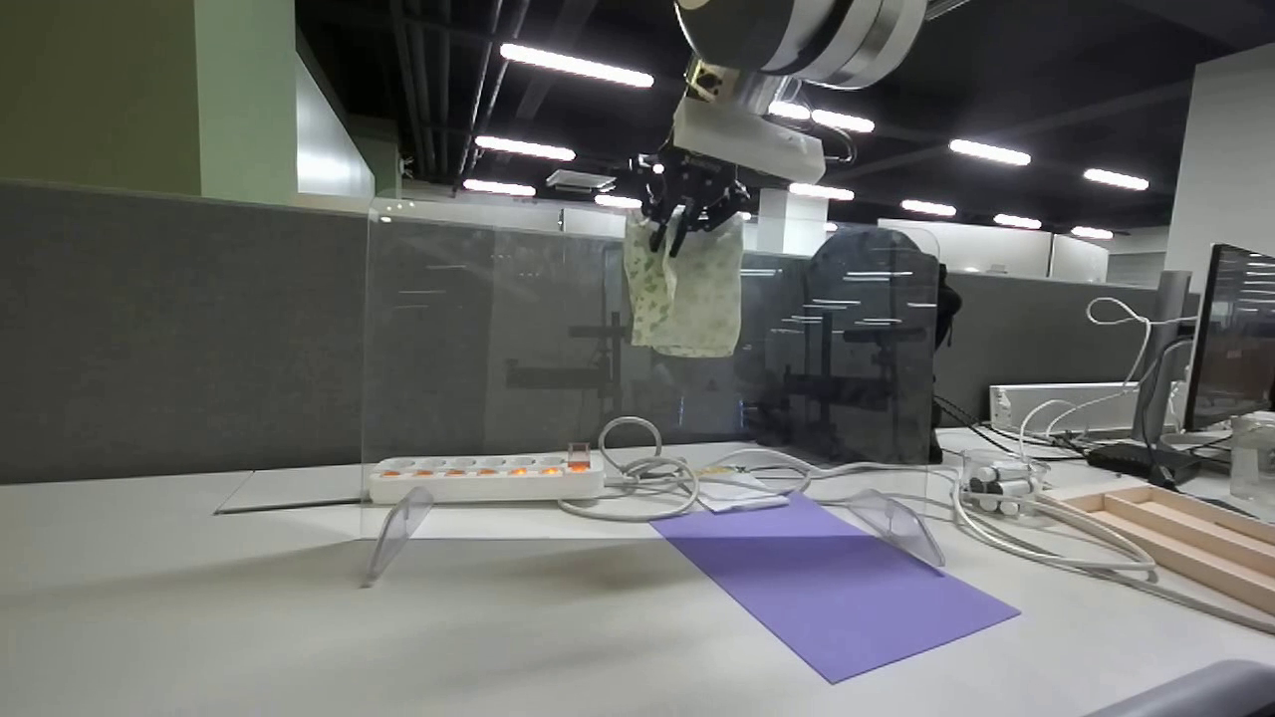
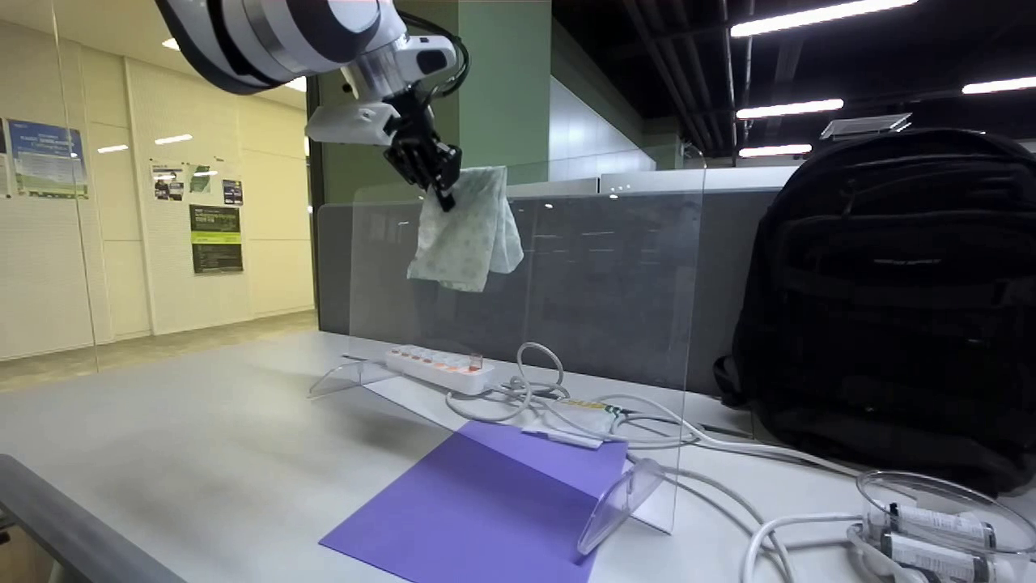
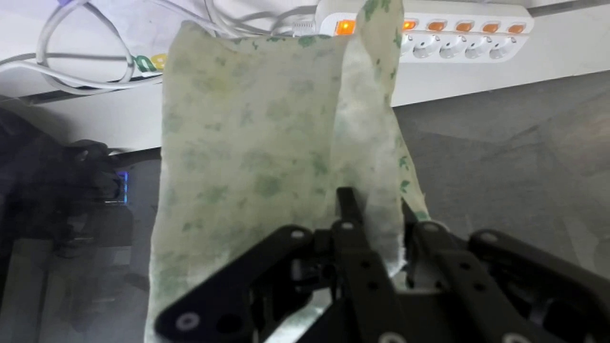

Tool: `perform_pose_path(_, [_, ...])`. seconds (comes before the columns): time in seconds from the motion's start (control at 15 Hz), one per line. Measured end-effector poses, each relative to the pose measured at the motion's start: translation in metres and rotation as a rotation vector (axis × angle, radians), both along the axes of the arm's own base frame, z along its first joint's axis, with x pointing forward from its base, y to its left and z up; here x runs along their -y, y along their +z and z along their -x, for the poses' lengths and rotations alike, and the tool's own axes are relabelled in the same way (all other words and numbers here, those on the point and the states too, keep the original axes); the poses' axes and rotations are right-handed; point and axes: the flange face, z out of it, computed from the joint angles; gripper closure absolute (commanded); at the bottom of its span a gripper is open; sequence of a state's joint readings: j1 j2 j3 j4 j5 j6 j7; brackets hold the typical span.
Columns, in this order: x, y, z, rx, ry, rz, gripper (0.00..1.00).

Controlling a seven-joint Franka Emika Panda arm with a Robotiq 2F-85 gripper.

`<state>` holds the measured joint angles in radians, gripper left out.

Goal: Pick the towel and place it on the table

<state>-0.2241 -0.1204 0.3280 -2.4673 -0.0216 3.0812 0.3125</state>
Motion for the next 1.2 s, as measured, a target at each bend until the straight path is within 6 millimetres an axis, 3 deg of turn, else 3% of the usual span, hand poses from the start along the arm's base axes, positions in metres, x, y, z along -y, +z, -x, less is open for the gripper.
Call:
perform_pose_path(0.53, [-0.029, -0.011, 0.008, -0.055, 0.049, -0.048, 1.00])
perform_pose_path(0.87, [-0.046, -0.042, 0.026, -0.193, 0.100, -0.065, 1.00])
perform_pose_path(1.2, [-0.034, -0.082, 0.049, -0.343, 0.091, -0.060, 1.00])
